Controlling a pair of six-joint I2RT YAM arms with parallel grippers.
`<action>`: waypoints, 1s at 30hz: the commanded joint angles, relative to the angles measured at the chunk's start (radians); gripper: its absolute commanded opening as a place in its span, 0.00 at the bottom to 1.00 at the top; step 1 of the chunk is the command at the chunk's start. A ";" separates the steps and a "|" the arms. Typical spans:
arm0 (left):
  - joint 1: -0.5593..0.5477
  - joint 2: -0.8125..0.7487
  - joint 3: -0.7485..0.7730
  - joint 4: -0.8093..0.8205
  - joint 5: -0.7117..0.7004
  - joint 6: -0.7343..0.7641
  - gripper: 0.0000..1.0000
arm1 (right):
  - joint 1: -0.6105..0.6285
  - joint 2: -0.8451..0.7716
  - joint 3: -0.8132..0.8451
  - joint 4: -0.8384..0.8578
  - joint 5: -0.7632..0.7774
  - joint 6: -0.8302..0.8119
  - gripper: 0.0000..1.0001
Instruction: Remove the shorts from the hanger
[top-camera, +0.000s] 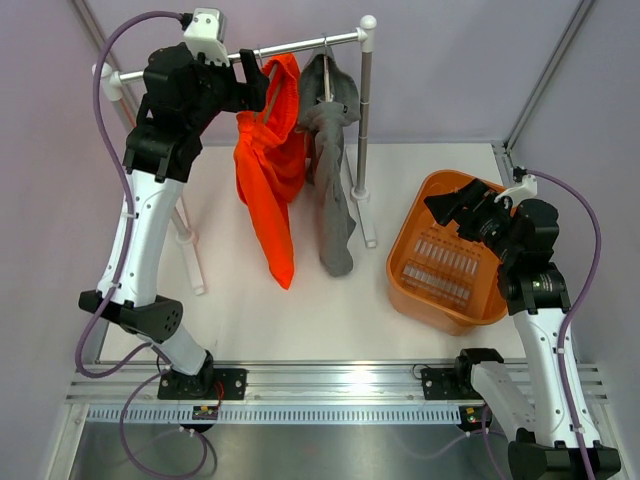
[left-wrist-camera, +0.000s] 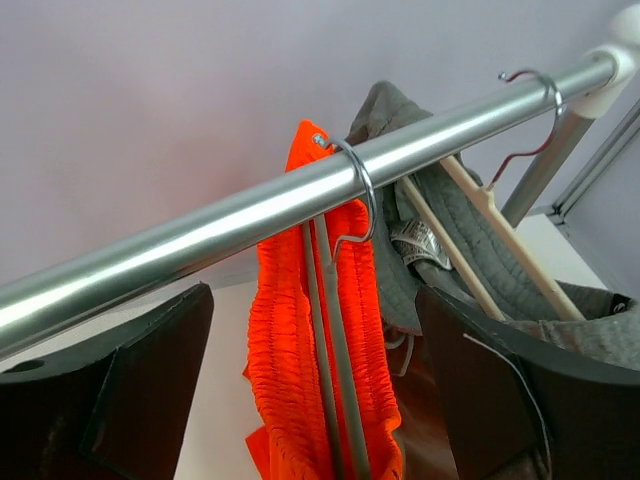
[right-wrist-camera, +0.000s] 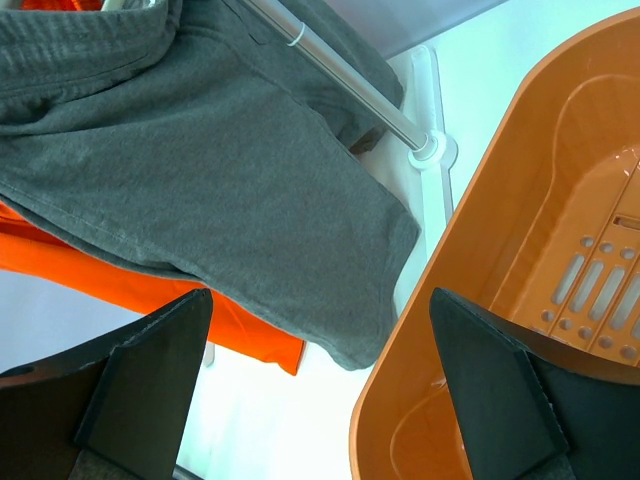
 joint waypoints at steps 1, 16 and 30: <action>-0.015 0.011 0.065 -0.015 0.018 0.042 0.84 | -0.004 0.009 0.054 -0.009 -0.019 -0.011 0.99; -0.070 0.095 0.100 -0.068 -0.007 0.090 0.77 | -0.004 0.012 0.041 -0.001 -0.002 -0.011 0.99; -0.088 0.152 0.102 -0.045 -0.114 0.134 0.69 | -0.004 0.025 0.044 0.002 0.003 -0.020 0.99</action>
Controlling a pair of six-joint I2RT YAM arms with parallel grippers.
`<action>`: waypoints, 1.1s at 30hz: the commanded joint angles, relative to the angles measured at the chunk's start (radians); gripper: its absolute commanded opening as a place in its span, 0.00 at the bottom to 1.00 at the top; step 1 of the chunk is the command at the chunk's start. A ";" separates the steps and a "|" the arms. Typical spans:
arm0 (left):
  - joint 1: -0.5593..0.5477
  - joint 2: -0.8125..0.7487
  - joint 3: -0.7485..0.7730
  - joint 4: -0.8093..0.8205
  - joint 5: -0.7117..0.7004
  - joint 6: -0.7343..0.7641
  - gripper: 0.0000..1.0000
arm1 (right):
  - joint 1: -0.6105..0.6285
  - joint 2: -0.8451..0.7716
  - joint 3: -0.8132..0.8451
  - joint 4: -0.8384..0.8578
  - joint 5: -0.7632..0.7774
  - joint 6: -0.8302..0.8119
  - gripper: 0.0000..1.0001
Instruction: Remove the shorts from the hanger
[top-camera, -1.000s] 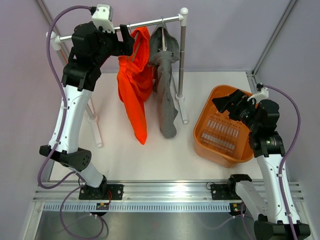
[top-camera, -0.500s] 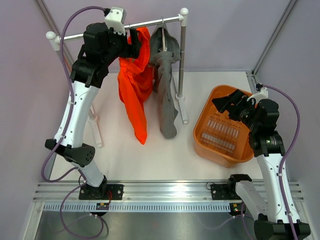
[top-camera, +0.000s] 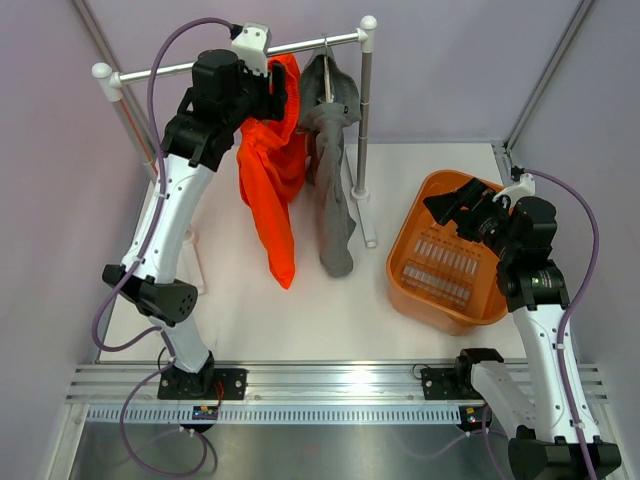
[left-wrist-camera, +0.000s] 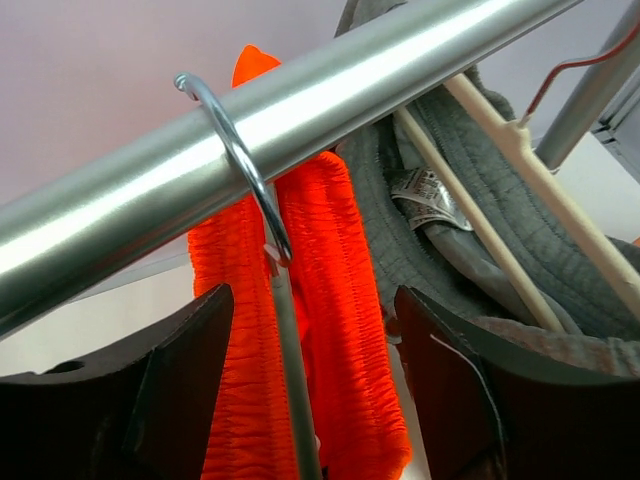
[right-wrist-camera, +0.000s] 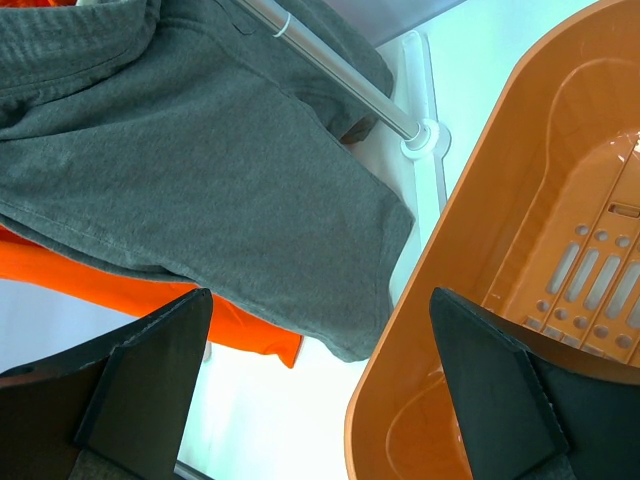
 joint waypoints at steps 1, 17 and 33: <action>-0.004 0.008 0.038 0.034 -0.058 0.032 0.66 | -0.004 0.003 0.036 0.024 0.002 -0.020 0.99; -0.044 0.012 0.085 0.028 -0.161 0.078 0.00 | -0.004 0.019 0.023 0.062 -0.013 -0.007 0.99; -0.070 -0.089 0.043 -0.020 -0.229 0.088 0.00 | -0.004 0.021 0.004 0.110 -0.063 -0.014 0.99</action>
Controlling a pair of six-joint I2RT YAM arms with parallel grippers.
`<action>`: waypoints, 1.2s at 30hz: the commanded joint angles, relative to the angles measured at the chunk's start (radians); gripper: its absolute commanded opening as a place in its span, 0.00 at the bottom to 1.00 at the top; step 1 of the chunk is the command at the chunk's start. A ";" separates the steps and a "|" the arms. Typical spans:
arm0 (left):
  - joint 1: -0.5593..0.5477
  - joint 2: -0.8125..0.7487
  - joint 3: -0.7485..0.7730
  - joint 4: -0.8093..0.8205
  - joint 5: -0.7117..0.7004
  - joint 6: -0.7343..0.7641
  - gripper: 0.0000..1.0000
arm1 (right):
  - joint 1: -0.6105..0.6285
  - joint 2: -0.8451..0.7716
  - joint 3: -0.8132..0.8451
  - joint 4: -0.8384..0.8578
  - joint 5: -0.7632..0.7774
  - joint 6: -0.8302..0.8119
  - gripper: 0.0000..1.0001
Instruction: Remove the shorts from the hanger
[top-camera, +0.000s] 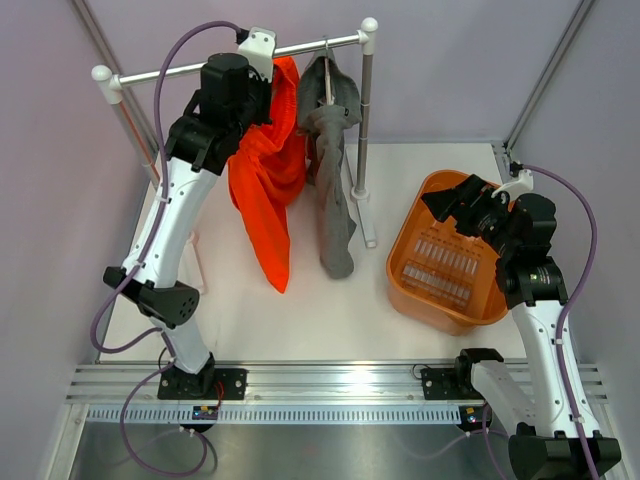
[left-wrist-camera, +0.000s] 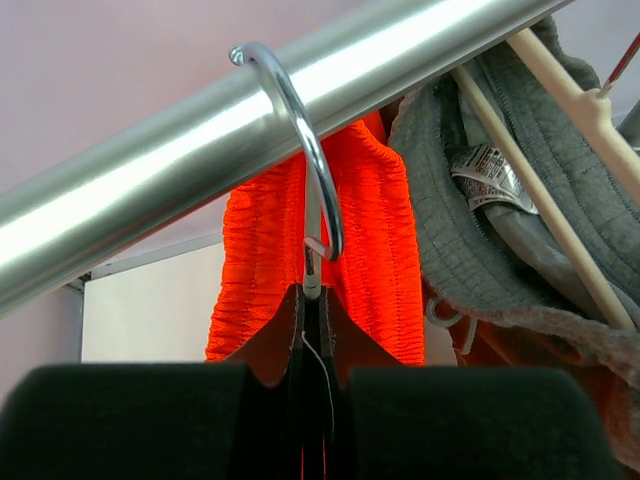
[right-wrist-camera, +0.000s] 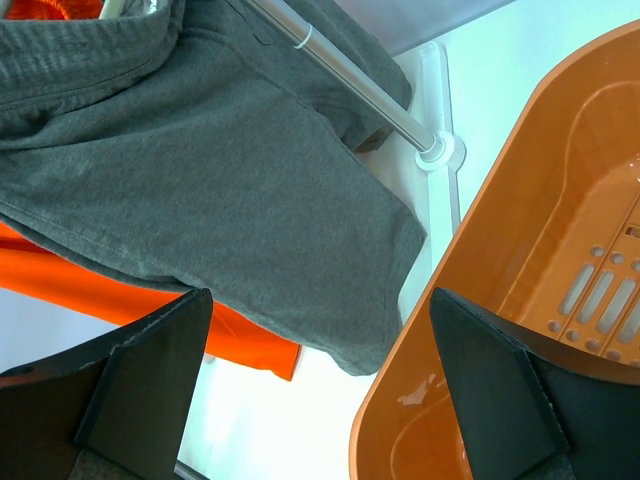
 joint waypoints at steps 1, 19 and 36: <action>-0.012 -0.101 -0.009 0.066 -0.031 0.014 0.00 | -0.004 0.000 0.005 0.060 -0.039 -0.010 0.99; -0.024 -0.197 -0.060 0.039 -0.034 -0.002 0.00 | -0.004 -0.023 0.021 0.032 -0.077 -0.047 0.99; -0.280 -0.535 -0.499 -0.043 -0.215 -0.115 0.00 | -0.004 -0.078 0.041 0.005 -0.244 -0.051 0.99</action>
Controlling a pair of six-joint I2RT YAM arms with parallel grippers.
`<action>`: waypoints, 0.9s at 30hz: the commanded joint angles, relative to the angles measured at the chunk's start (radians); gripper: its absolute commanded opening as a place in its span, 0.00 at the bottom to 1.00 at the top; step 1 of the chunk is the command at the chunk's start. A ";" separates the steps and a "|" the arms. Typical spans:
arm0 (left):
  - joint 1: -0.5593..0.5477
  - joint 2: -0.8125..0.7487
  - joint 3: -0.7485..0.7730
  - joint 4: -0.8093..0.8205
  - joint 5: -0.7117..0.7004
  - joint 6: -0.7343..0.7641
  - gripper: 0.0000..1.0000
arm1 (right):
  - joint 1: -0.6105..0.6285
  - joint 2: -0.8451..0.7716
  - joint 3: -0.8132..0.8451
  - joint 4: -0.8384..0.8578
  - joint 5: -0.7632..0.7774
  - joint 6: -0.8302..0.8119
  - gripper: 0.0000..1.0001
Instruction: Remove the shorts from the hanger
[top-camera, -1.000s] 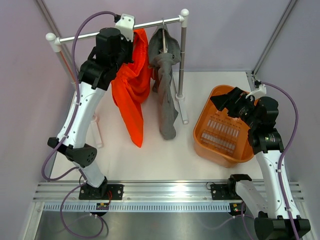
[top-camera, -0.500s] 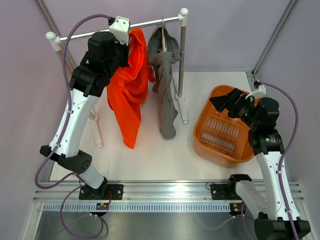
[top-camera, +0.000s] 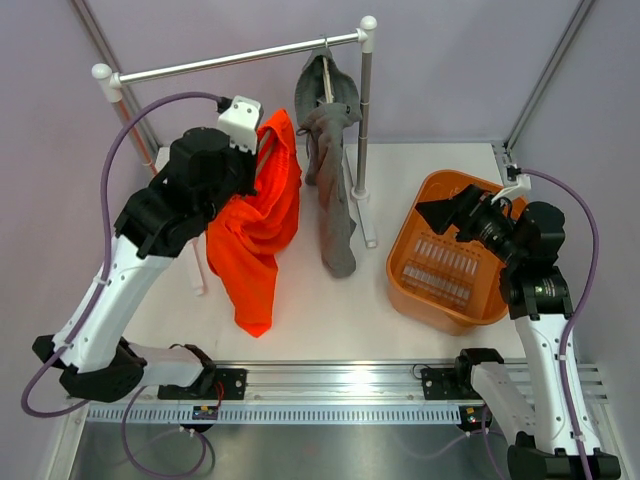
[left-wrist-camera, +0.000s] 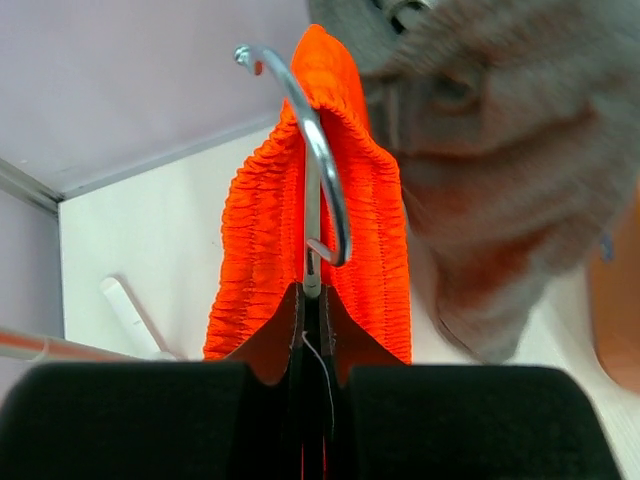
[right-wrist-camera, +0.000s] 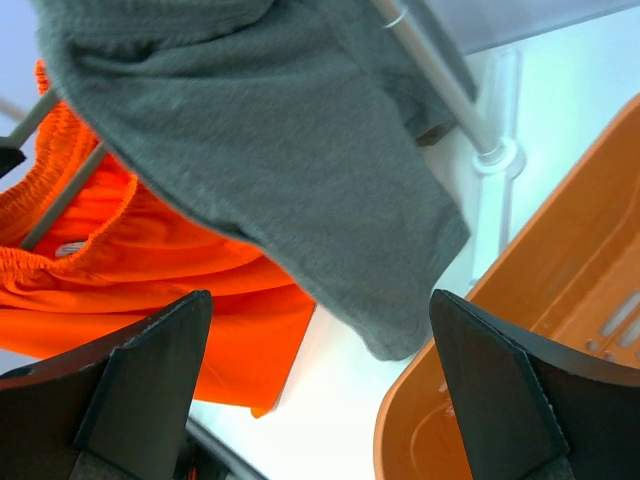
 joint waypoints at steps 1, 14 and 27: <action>-0.107 -0.061 -0.027 0.004 -0.128 -0.034 0.00 | -0.004 -0.015 0.045 -0.012 -0.122 -0.007 0.99; -0.498 -0.196 -0.185 -0.165 -0.236 -0.189 0.00 | 0.284 0.015 0.180 -0.186 0.005 -0.090 0.99; -0.594 -0.203 -0.200 -0.127 -0.146 -0.165 0.00 | 0.770 0.228 0.284 -0.187 0.455 -0.079 0.99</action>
